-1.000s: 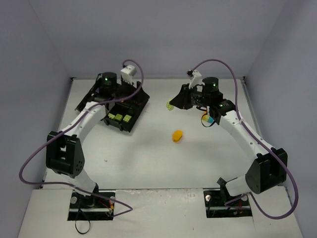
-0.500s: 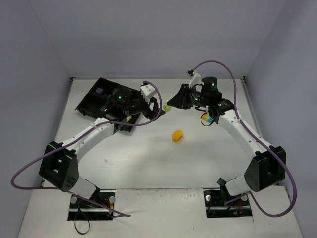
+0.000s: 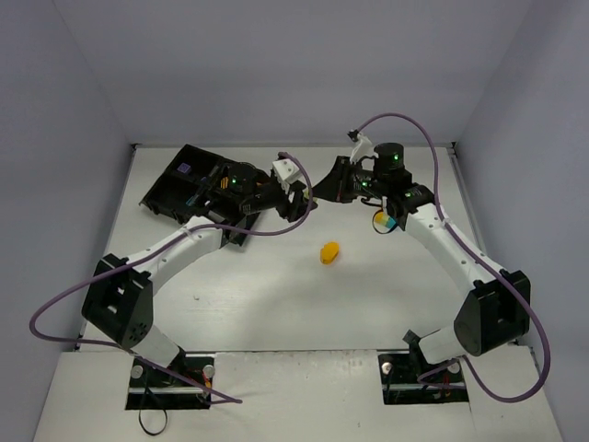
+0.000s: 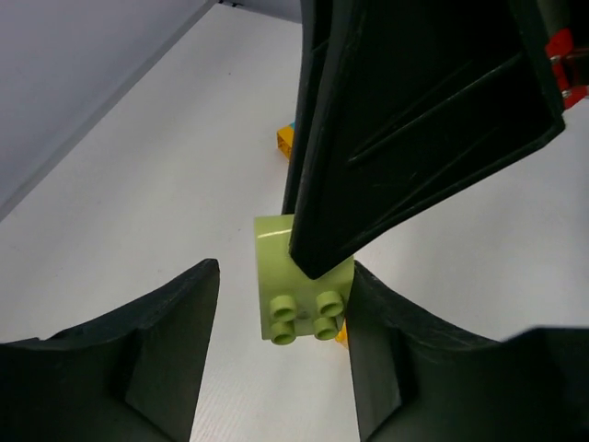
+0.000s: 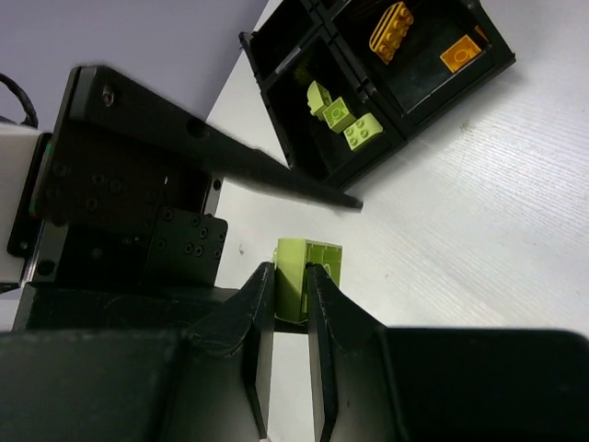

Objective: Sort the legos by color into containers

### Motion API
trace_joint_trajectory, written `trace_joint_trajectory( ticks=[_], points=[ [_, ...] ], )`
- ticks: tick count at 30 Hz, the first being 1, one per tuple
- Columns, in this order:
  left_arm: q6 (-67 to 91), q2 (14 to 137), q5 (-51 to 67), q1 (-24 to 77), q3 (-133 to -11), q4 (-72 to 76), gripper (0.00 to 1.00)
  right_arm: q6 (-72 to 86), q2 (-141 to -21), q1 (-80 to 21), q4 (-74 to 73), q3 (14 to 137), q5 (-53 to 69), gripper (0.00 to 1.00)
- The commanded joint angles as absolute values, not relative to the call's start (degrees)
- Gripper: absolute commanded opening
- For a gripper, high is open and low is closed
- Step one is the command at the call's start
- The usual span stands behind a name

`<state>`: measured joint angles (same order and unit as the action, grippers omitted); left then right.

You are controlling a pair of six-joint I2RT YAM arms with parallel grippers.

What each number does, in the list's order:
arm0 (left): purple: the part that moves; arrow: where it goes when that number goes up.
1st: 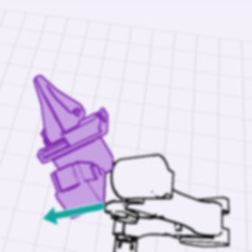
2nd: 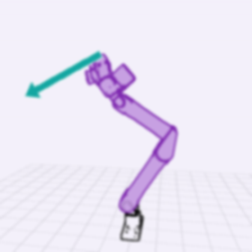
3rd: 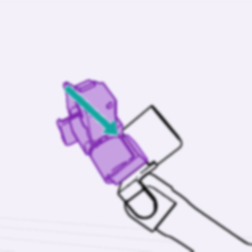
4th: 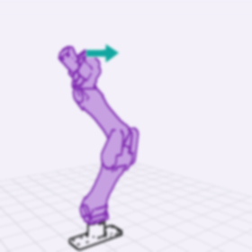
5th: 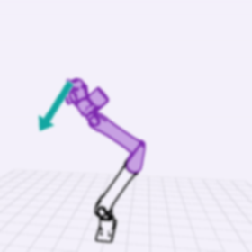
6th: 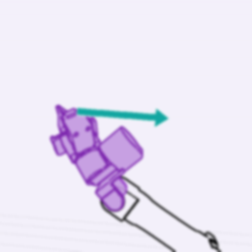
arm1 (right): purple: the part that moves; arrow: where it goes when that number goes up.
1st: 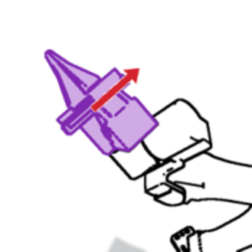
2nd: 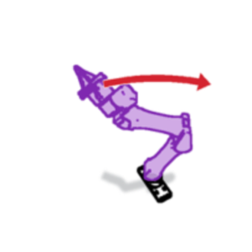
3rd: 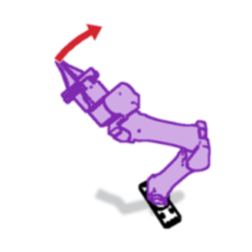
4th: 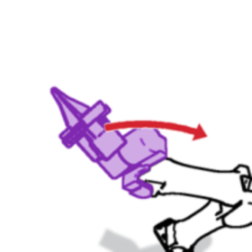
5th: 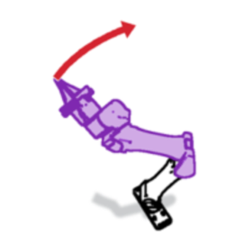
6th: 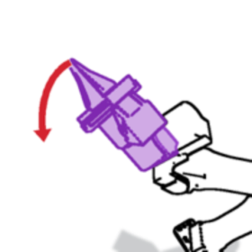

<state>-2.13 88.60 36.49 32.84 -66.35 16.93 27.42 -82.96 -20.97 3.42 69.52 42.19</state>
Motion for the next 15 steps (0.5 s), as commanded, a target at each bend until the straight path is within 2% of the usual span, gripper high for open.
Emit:
trace_joint_trajectory(
  ticks=[1, 2, 3, 5, 7, 8, 10, 11, 13, 15],
  points=[
    [-2.6, 88.2, 37.2, 33.2, -70.0, 23.5, 0.48, 28.4, -82.4, -20.7, 8.1, 69.8, 44.4, 0.0],
    [-2.5, 88.5, 37.1, 33.2, -70.0, 23.6, 0.28, 28.3, -82.4, -20.7, 8.1, 69.6, 44.5, 0.0],
    [-2.4, 88.5, 36.5, 33.2, -70.0, 24.1, 0.17, 28.4, -82.4, -20.7, 8.1, 69.5, 44.4, 0.0],
    [-1.9, 88.7, 36.4, 33.2, -69.7, 24.3, 0.01, 28.3, -82.4, -20.7, 8.2, 69.1, 44.2, 0.0],
    [-1.9, 88.5, 36.4, 33.2, -69.3, 24.3, 0.0, 28.0, -82.2, -20.6, 8.2, 68.8, 43.2, 0.04],
    [-1.8, 88.4, 36.3, 33.2, -69.1, 24.3, 0.0, 28.0, -82.1, -20.5, 8.1, 68.4, 42.6, 0.22],
    [-1.7, 88.1, 35.3, 33.1, -67.7, 24.3, 0.0, 27.7, -81.6, -20.1, 8.0, 67.9, 40.5, 0.42],
    [-1.7, 87.9, 34.8, 33.0, -67.0, 24.3, 0.0, 27.4, -81.4, -20.0, 8.0, 67.7, 39.8, 0.57],
    [-1.1, 87.3, 33.4, 32.4, -64.7, 24.2, 0.0, 27.3, -80.9, -18.7, 7.9, 67.2, 37.7, 0.71],
    [-0.6, 86.9, 32.1, 30.9, -62.4, 24.1, 0.0, 27.5, -80.2, -17.7, 7.6, 66.5, 36.3, 0.75]
  ],
)
